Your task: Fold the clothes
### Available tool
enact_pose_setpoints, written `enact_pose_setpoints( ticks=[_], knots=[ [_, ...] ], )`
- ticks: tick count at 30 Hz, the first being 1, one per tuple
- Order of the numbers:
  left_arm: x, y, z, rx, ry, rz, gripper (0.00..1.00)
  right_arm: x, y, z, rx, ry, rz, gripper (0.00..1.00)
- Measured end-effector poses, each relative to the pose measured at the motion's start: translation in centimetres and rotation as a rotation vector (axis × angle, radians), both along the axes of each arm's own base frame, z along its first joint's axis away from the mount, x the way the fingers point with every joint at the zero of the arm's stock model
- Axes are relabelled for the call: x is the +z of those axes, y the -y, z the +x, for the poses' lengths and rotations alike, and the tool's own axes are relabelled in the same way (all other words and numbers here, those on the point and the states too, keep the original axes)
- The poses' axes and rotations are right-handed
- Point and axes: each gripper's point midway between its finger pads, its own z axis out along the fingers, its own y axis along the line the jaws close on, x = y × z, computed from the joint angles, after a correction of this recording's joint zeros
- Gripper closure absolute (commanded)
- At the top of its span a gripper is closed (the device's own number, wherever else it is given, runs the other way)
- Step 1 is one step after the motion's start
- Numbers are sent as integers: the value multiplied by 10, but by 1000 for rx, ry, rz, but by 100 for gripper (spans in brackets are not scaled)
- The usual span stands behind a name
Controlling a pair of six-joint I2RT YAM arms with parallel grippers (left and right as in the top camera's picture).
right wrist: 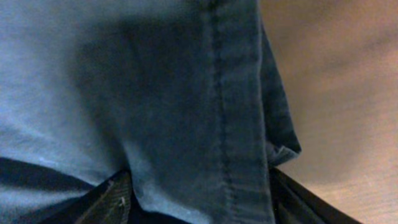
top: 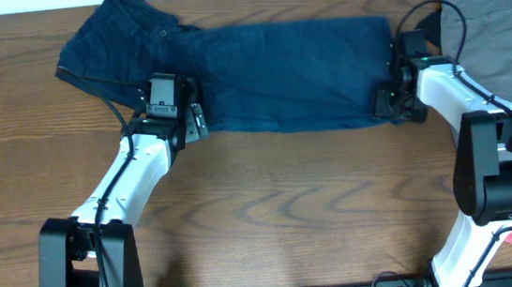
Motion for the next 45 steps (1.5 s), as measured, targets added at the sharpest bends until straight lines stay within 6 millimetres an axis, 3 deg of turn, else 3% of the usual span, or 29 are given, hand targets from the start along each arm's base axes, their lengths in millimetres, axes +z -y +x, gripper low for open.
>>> enact_pose_setpoints(
  ticks=[4, 7, 12, 14, 18, 21, 25, 28, 38, 42, 45],
  knots=[
    [-4, 2, -17, -39, -95, 4, 2, 0, 19, -28, -69, -114, 21, 35],
    [7, 8, -19, -82, -133, -17, 2, 0, 36, -46, -108, -175, 57, 34],
    [43, 30, 6, -163, -63, -94, 2, 2, 56, -71, -104, -242, 117, 29],
    [56, 40, 18, -201, -11, -132, 2, 9, 55, -75, -79, -242, 137, 23],
    [77, 59, 37, -277, 72, -200, 2, 47, 44, -70, -8, -151, 173, 6],
    [79, 71, 49, -333, 87, -234, 2, 98, 43, -57, 37, 0, 160, 1],
    [60, 82, 64, -398, 47, -245, 2, 161, 43, -45, 67, 204, 119, 1],
    [33, 87, 71, -441, 0, -240, 2, 183, 41, -47, 74, 265, 112, 1],
    [-35, 92, 70, -530, -123, -226, 2, 167, 34, -49, 73, 212, 163, 11],
    [-50, 102, 67, -573, -145, -275, 2, 165, 34, -45, 75, 220, 169, 12],
    [-49, 111, 66, -601, -137, -321, 2, 166, 33, -41, 82, 238, 167, 13]
  ],
)
